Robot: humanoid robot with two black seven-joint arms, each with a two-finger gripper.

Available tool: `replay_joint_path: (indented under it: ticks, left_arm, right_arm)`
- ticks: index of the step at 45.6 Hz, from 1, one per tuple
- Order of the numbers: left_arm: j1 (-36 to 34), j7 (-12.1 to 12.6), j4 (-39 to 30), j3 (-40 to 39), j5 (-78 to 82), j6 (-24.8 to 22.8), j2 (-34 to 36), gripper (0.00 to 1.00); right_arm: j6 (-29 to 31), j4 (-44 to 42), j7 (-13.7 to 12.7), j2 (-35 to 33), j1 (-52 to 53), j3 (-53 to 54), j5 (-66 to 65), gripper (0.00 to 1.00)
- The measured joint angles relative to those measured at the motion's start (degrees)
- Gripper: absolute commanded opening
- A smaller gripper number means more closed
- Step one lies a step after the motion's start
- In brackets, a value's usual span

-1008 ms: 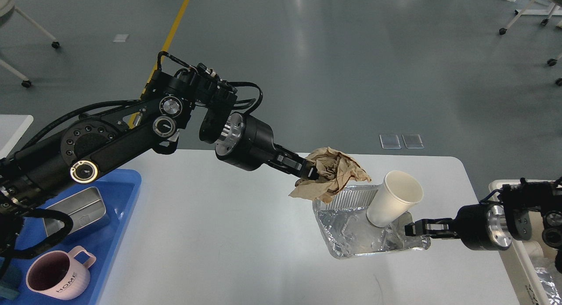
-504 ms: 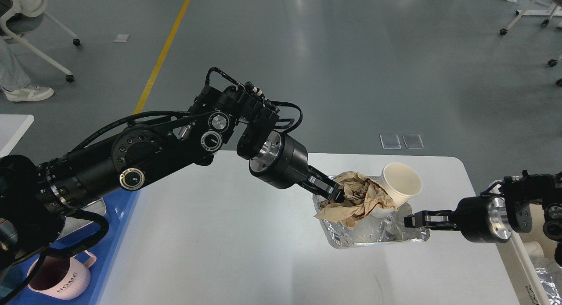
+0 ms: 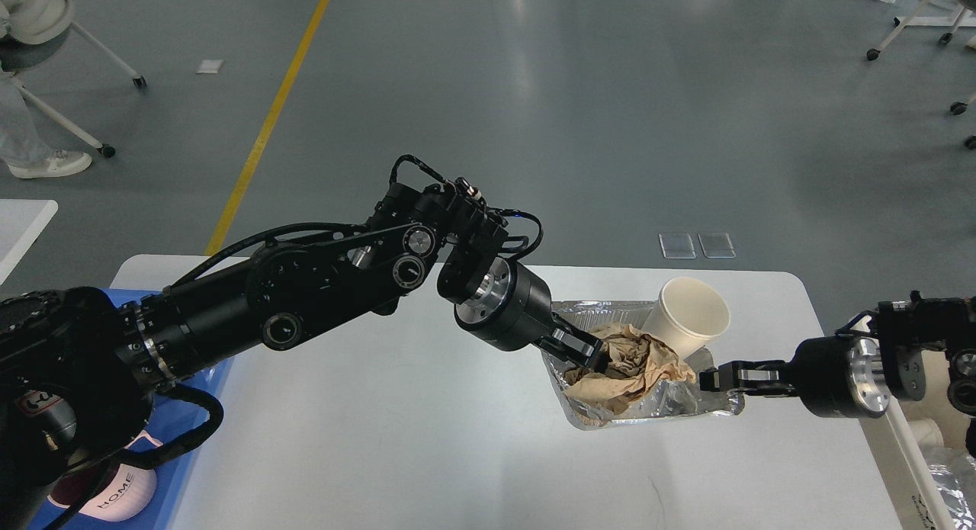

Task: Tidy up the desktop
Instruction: 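Release the crumpled paper into the foil tray, then carry the foil tray with the right gripper into the white bin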

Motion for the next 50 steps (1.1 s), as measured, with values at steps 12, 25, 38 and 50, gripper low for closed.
replay_joint_path:
  ticks: [12, 25, 38, 50]
  left_arm:
    - [0.6, 1.0, 0.7, -0.9, -0.9, 8.9, -0.3, 0.83]
    - [0.6, 0.5, 0.7, -2.4, -2.4, 10.8, -0.3, 0.85]
    - [0.1, 0.5, 0.7, -6.4, -4.9, 11.0, 0.0, 0.85]
    - [1.0, 0.9, 1.9, -13.1, -5.0, 16.5, 2.1, 0.86]
  right_arm:
    - [0.0, 0.0, 0.0, -0.6, 0.0, 0.0, 0.1, 0.00]
    - [0.0, -0.2, 0.0, -2.7, -0.1, 1.0, 2.7, 0.00]
    - [-0.2, -0.6, 0.0, -6.5, -0.3, 2.1, 4.6, 0.00]
    - [-0.7, -3.8, -0.2, -11.9, -0.5, 2.4, 9.3, 0.00]
